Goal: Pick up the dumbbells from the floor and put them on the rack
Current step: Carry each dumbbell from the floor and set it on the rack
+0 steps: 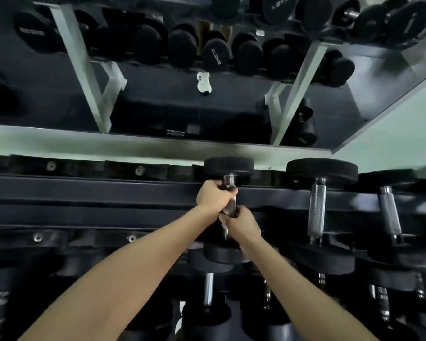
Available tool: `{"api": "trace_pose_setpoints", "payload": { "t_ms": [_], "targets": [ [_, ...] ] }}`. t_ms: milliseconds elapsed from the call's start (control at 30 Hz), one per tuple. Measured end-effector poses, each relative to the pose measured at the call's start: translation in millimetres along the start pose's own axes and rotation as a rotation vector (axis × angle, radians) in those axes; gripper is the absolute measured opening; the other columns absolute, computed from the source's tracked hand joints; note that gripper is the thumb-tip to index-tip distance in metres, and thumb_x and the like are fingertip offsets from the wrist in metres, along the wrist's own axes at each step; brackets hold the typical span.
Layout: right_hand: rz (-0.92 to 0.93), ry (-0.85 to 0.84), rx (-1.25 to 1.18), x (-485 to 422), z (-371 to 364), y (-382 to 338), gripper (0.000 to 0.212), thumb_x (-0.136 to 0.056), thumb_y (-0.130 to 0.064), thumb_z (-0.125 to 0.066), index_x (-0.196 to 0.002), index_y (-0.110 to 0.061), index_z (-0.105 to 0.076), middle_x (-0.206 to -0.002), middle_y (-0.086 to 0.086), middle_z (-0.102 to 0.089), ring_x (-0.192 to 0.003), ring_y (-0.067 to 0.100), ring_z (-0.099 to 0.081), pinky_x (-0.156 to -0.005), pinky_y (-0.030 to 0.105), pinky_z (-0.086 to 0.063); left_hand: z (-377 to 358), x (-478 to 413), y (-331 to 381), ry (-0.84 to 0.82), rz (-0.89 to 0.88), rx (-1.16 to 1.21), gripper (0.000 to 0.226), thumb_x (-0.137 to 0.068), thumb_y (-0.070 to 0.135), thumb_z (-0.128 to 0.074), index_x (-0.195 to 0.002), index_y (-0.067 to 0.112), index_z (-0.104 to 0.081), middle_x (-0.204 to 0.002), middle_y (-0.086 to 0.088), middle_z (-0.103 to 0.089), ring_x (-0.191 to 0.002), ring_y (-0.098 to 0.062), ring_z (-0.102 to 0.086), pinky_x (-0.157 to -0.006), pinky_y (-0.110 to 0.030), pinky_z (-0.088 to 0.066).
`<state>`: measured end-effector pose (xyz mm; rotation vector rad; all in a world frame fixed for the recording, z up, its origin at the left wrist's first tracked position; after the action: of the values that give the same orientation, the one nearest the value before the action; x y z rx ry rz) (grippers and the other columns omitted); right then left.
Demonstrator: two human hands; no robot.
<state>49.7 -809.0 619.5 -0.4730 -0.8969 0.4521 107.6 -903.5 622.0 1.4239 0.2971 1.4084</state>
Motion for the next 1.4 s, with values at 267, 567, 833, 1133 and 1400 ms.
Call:
{"api": "trace_pose_setpoints", "payload": {
  "t_ms": [267, 567, 833, 1133, 1400],
  "targets": [
    [-0.031, 0.049, 0.107, 2.1, -10.9, -4.0, 0.028, -0.086, -0.043, -0.056, -0.105, -0.022, -0.056, -0.097, -0.002, -0.069, -0.091, 0.023, -0.066, -0.082, 0.037, -0.052, 3.9, -2.9, -8.6, -0.040, -0.006, 0.050, 0.019, -0.077, 0.025, -0.074, -0.096, 0.020, -0.073, -0.088, 0.000, -0.072, -0.092, -0.020, -0.068, -0.092, -0.044, -0.054],
    [-0.018, 0.088, 0.106, 24.7, -13.5, -22.1, 0.041, -0.081, -0.045, -0.050, -0.107, -0.013, -0.055, -0.097, 0.007, -0.071, -0.088, 0.028, -0.068, -0.077, 0.038, -0.055, 15.6, 21.7, -8.6, -0.005, 0.020, 0.082, 0.036, -0.080, 0.032, -0.071, -0.111, 0.015, -0.069, -0.110, -0.007, -0.071, -0.105, -0.025, -0.065, -0.095, -0.042, -0.052],
    [0.341, 0.374, 0.188, 123.5, 8.9, -5.6, 0.036, -0.092, -0.026, -0.053, -0.126, -0.013, -0.049, -0.125, 0.006, -0.059, -0.103, 0.027, -0.062, -0.083, 0.035, -0.046, 72.7, 108.9, -75.3, 0.190, -0.063, 0.165, 0.013, -0.084, 0.032, -0.064, -0.080, 0.021, -0.068, -0.089, -0.004, -0.072, -0.092, -0.025, -0.066, -0.095, -0.044, -0.052],
    [0.562, 0.094, 0.253, 261.5, -64.1, 90.1, 0.027, -0.092, -0.022, -0.052, -0.117, -0.016, -0.058, -0.117, 0.000, -0.065, -0.108, 0.021, -0.061, -0.090, 0.031, -0.045, 109.9, 279.9, -202.1, 0.345, 0.051, 0.357, 0.021, -0.089, 0.016, -0.061, -0.069, 0.016, -0.059, -0.067, -0.004, -0.061, -0.061, -0.016, -0.055, -0.063, -0.026, -0.045],
    [0.594, -0.318, 0.552, 327.9, -175.9, 180.6, 0.024, -0.094, -0.024, -0.051, -0.114, -0.015, -0.059, -0.110, 0.002, -0.068, -0.105, 0.022, -0.062, -0.089, 0.032, -0.049, 167.1, 399.3, -374.8, 0.537, 0.288, 0.436, 0.018, -0.091, 0.016, -0.058, -0.073, 0.013, -0.060, -0.069, -0.004, -0.062, -0.060, -0.014, -0.055, -0.056, -0.023, -0.044]
  ]
}}
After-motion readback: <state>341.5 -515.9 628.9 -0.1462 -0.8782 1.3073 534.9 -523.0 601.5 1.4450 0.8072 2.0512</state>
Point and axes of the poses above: each hand's wrist, its own x-axis away from the middle knuckle, its own z-axis out of the back of the hand, y = z × x, the point moved 4 cm from there along -x, towards the middle knuckle
